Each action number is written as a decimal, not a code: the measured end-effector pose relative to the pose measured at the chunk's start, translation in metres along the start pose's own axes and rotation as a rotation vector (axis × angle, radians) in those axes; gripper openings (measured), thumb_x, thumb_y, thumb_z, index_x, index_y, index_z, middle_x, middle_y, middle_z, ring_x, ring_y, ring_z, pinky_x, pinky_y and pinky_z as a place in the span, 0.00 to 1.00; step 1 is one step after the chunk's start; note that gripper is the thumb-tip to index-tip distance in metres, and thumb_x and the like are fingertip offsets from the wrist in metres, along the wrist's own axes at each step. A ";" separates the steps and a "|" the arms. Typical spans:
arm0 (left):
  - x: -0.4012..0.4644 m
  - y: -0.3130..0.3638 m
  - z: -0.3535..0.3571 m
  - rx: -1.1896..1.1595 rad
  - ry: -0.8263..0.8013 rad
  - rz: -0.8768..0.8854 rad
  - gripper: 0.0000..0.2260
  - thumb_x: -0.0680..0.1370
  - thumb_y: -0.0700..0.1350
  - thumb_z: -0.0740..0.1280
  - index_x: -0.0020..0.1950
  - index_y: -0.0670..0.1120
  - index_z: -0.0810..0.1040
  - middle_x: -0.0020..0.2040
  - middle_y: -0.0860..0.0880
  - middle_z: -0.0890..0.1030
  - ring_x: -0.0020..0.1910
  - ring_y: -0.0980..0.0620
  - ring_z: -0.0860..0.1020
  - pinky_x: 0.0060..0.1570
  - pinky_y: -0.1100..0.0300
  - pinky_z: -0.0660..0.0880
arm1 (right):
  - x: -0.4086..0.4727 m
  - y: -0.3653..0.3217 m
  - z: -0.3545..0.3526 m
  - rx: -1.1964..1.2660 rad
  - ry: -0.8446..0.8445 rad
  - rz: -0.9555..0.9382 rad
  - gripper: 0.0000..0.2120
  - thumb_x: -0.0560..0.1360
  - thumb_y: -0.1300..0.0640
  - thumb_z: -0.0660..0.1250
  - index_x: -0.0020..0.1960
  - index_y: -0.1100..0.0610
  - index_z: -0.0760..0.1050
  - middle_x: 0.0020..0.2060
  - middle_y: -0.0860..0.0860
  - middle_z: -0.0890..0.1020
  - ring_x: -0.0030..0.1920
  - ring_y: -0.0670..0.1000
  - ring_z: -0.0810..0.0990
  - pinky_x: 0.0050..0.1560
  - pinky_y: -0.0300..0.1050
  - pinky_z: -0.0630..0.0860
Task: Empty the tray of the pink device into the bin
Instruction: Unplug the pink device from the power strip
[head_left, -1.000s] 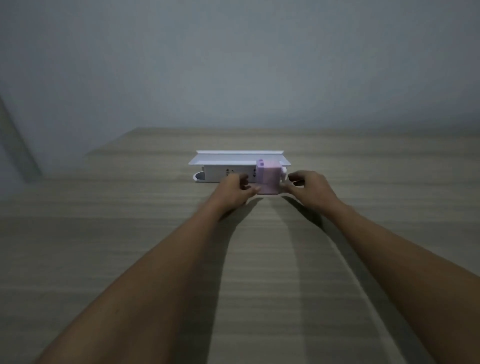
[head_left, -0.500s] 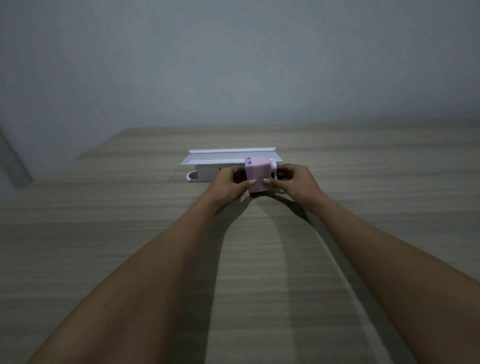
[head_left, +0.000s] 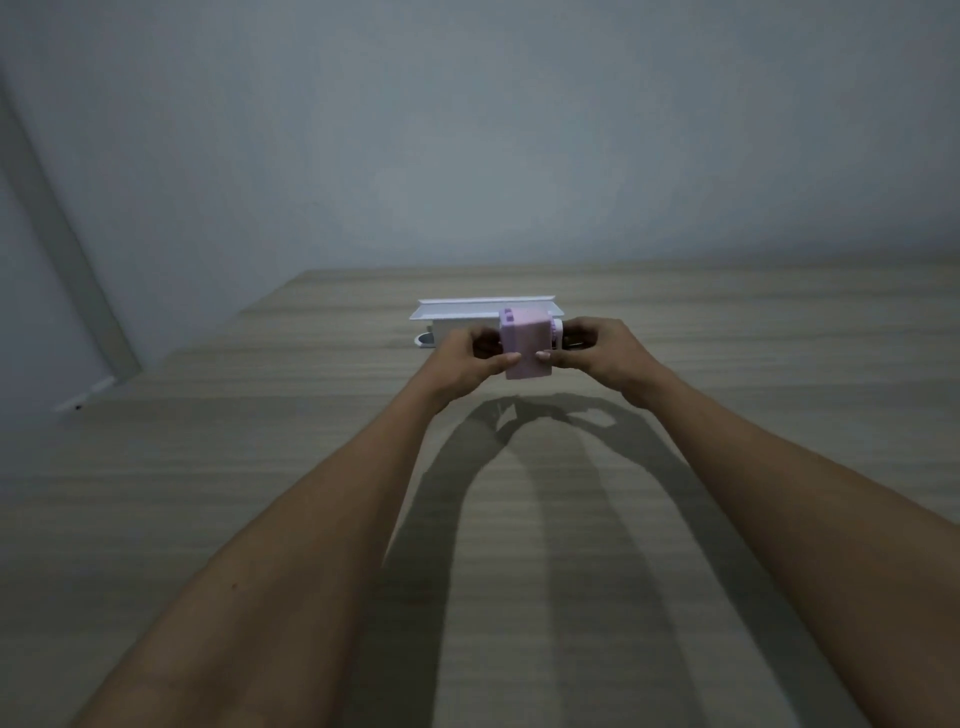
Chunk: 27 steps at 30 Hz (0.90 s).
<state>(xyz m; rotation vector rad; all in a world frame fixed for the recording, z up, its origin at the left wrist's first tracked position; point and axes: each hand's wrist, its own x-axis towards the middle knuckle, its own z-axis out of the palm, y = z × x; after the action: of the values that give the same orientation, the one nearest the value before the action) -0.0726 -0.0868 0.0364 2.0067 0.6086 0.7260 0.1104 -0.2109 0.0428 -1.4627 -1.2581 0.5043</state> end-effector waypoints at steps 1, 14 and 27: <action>-0.009 0.004 0.000 0.003 -0.003 0.000 0.20 0.76 0.42 0.74 0.67 0.38 0.79 0.59 0.41 0.84 0.58 0.48 0.82 0.54 0.63 0.79 | -0.009 -0.004 0.000 0.004 -0.010 -0.002 0.19 0.71 0.70 0.76 0.60 0.67 0.80 0.47 0.56 0.85 0.40 0.41 0.84 0.42 0.30 0.79; -0.111 0.016 0.011 0.000 -0.008 -0.066 0.23 0.73 0.43 0.78 0.65 0.38 0.79 0.58 0.40 0.84 0.59 0.43 0.82 0.59 0.53 0.80 | -0.105 -0.026 0.013 -0.079 -0.126 0.057 0.21 0.71 0.69 0.77 0.62 0.69 0.79 0.54 0.67 0.84 0.47 0.54 0.83 0.45 0.39 0.82; -0.147 0.004 0.027 -0.004 -0.020 -0.093 0.20 0.73 0.45 0.78 0.63 0.40 0.81 0.55 0.41 0.85 0.55 0.44 0.84 0.56 0.49 0.80 | -0.135 -0.007 0.021 -0.080 -0.152 0.111 0.22 0.70 0.66 0.78 0.63 0.66 0.79 0.55 0.68 0.84 0.48 0.58 0.84 0.56 0.56 0.82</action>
<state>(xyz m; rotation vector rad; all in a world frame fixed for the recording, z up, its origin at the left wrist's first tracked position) -0.1575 -0.2015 -0.0097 1.9653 0.6839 0.6503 0.0423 -0.3222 0.0000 -1.5925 -1.3335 0.6557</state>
